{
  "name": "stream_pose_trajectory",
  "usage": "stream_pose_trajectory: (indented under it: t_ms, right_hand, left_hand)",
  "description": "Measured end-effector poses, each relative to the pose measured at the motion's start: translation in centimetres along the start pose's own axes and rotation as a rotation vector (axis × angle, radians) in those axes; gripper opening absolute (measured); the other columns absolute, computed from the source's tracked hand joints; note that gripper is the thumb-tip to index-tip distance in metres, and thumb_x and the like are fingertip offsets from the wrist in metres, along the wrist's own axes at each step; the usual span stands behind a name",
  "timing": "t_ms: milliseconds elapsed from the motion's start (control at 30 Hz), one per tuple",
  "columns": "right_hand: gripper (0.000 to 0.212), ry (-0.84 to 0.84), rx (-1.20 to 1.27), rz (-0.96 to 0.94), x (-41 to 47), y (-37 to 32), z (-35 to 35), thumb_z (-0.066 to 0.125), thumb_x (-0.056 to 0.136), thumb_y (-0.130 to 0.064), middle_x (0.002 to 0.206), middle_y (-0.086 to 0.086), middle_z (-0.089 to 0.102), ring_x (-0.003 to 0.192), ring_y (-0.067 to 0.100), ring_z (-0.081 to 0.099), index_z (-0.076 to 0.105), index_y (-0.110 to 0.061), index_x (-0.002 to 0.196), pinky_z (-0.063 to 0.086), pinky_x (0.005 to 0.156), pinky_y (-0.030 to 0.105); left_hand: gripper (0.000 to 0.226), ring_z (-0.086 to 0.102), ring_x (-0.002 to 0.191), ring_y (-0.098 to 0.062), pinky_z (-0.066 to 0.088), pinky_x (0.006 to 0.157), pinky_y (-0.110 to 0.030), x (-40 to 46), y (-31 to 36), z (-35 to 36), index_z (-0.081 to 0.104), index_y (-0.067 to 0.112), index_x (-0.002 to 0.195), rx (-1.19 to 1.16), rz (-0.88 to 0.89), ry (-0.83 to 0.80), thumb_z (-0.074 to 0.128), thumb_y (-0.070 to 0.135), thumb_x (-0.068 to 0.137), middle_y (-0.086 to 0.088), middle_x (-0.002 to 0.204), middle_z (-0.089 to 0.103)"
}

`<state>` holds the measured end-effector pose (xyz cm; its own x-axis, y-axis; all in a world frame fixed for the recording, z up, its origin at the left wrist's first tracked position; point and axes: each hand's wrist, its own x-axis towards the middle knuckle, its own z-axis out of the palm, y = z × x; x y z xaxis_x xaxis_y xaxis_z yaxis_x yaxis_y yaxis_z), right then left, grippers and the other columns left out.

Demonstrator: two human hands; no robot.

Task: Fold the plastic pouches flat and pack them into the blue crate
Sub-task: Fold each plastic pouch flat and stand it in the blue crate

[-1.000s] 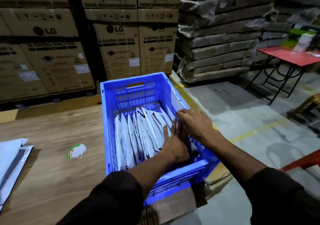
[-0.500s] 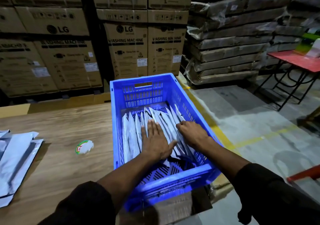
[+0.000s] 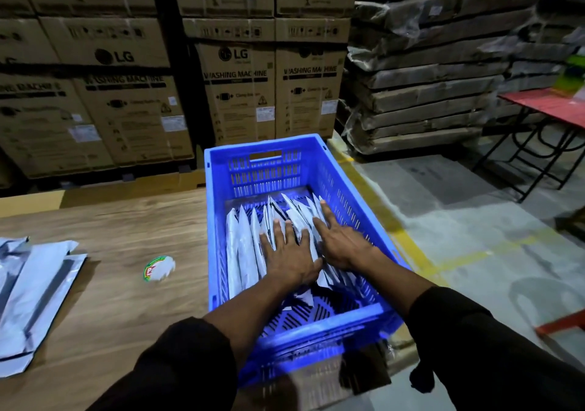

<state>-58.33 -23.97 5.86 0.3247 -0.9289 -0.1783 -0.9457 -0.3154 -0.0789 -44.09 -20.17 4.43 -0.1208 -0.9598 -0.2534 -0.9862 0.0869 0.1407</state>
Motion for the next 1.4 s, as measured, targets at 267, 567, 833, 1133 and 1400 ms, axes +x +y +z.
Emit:
stream_pose_trajectory:
  t_ms: [267, 567, 833, 1133, 1400]
  right_hand:
    - [0.073, -0.086, 0.159, 0.055, 1.1, 0.2, 1.1, 0.044, 0.101, -0.038, 0.16, 0.009, -0.035, 0.125, 0.048, 0.052, 0.005, -0.016, 0.158, 0.044, 0.102, 0.051]
    - [0.087, -0.098, 0.385, -0.059, 2.2, -0.3, 1.9, 0.058, 0.096, -0.02, 0.163, 0.019, -0.019, 0.153, 0.034, 0.003, -0.002, -0.006, 0.158, 0.018, 0.122, 0.043]
    - [0.106, -0.047, 0.611, -0.026, 2.0, -1.9, 1.6, 0.063, 0.091, -0.014, 0.165, 0.019, -0.012, 0.154, 0.026, -0.001, -0.023, -0.005, 0.153, 0.01, 0.122, 0.029]
    - [0.102, -0.108, 0.624, 0.03, 1.9, -2.7, 0.7, 0.056, 0.089, -0.006, 0.166, 0.015, 0.009, 0.147, 0.027, 0.029, -0.022, -0.008, 0.155, 0.03, 0.108, 0.024]
    - [0.1, -0.119, 0.711, 0.122, 1.9, -2.9, 1.1, 0.059, 0.081, -0.011, 0.164, 0.012, 0.009, 0.148, 0.028, 0.022, -0.003, -0.011, 0.158, 0.031, 0.114, 0.032]
  left_hand:
    - [0.093, -0.008, 0.156, -0.035, 0.009, 0.114, -0.072, -0.6, 1.6, -0.4, -0.011, 0.027, 0.161, -0.202, -0.009, -0.055, 0.055, 0.036, 0.096, -0.022, 0.165, 0.015]
    - [0.074, 0.029, 0.139, -0.035, 0.038, 0.103, -0.053, -1.2, 1.9, -1.6, 0.034, 0.007, 0.145, -0.082, -0.029, 0.135, 0.07, 0.028, 0.085, -0.018, 0.141, 0.049]
    - [0.088, 0.015, 0.146, -0.036, 0.025, 0.113, -0.06, -2.1, -0.6, -2.3, 0.016, 0.016, 0.157, -0.146, -0.04, 0.191, 0.061, 0.039, 0.086, -0.017, 0.155, 0.025]
    - [0.095, -0.023, 0.152, -0.039, -0.001, 0.106, -0.085, -2.4, -2.1, -1.6, 0.002, 0.022, 0.163, -0.227, -0.192, -0.026, 0.047, 0.069, 0.093, -0.003, 0.168, -0.022]
    - [0.089, -0.034, 0.145, -0.046, -0.002, 0.104, -0.085, -2.9, -2.1, -0.9, 0.003, 0.036, 0.16, -0.277, -0.262, 0.001, 0.053, 0.064, 0.093, -0.004, 0.165, -0.03]
